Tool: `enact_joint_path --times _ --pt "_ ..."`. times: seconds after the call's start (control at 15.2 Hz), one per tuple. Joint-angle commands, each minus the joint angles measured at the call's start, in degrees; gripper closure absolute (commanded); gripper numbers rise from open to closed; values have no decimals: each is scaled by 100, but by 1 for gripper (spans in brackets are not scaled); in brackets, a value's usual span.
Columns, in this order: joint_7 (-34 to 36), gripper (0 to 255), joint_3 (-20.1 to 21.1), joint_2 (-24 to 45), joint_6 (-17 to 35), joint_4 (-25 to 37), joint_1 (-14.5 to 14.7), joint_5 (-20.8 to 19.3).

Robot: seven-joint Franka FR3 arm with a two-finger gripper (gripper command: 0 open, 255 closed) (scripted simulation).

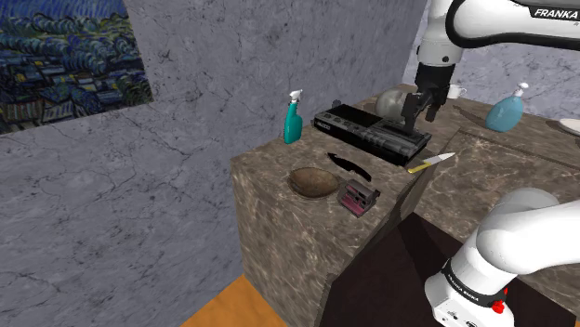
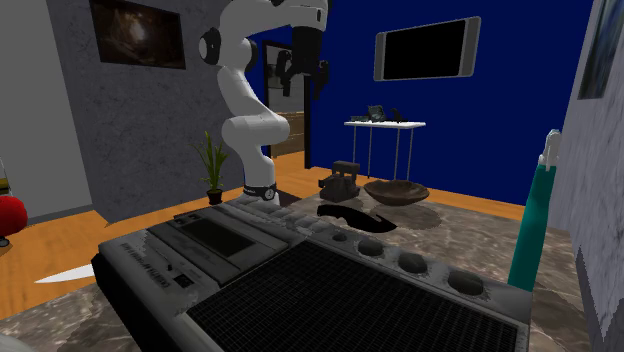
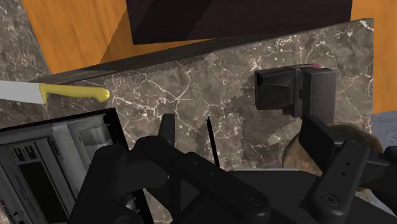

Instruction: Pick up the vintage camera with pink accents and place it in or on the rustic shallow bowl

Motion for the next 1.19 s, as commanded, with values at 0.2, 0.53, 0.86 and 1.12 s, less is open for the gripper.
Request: enact_joint_path --times 0.2,0.53,0.86,1.12 --pt "237 0 257 -21 491 -464 125 117" --pt "637 0 707 120 1355 -1111 348 300" --pt "1063 0 1188 506 2282 -1584 564 441" --pt "1442 0 1600 1006 3061 -1822 696 482"
